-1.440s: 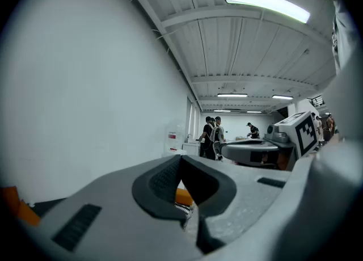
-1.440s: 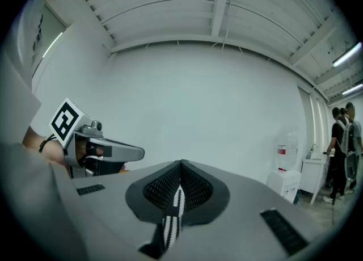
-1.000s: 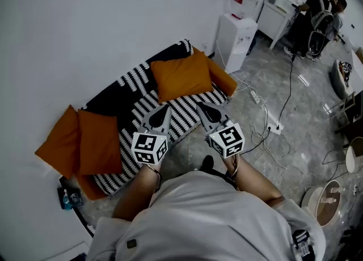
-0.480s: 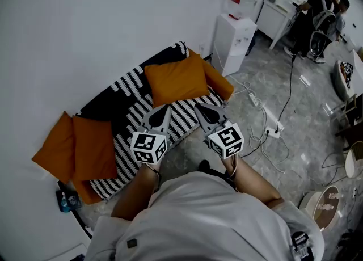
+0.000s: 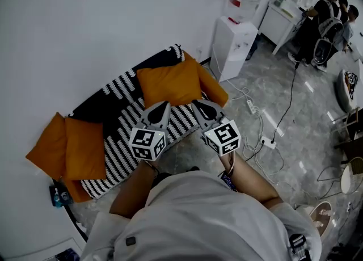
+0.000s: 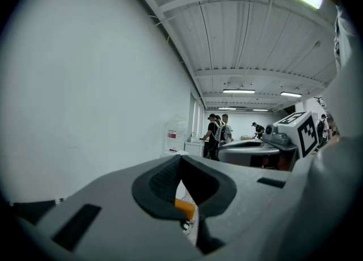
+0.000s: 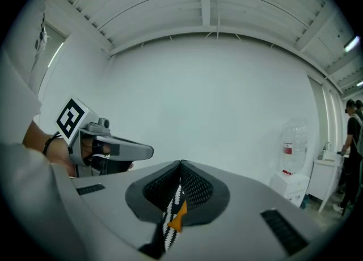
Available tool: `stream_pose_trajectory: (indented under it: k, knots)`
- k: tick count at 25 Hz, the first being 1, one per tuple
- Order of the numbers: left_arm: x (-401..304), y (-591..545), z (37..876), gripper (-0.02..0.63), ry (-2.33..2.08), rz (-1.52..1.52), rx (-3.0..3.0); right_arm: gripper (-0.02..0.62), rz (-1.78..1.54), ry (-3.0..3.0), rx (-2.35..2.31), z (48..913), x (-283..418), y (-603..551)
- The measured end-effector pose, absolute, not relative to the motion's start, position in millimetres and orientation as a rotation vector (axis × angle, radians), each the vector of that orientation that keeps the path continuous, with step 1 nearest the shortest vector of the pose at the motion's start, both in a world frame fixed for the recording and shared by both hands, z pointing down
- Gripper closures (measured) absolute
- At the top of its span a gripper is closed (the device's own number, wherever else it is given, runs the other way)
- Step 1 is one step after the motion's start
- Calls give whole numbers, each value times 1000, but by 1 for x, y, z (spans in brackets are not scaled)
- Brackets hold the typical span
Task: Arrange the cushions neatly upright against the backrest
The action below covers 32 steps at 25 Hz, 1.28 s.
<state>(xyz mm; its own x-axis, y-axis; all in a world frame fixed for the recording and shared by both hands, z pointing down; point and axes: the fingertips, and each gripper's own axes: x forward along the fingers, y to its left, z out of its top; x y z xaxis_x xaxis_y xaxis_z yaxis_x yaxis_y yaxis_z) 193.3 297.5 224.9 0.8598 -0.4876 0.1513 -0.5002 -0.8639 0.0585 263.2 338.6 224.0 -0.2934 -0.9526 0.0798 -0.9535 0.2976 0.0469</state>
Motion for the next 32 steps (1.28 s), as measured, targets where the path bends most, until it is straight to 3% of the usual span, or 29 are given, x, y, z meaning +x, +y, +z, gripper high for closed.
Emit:
stream_pose_trajectory:
  k: [16, 32]
  knots:
    - [253, 243, 250, 597, -732, 219, 2897, 574, 126, -2482, 1790, 251, 318, 283]
    - [278, 85, 263, 597, -648, 207, 2857, 574, 165, -2431, 1781, 262, 343, 125]
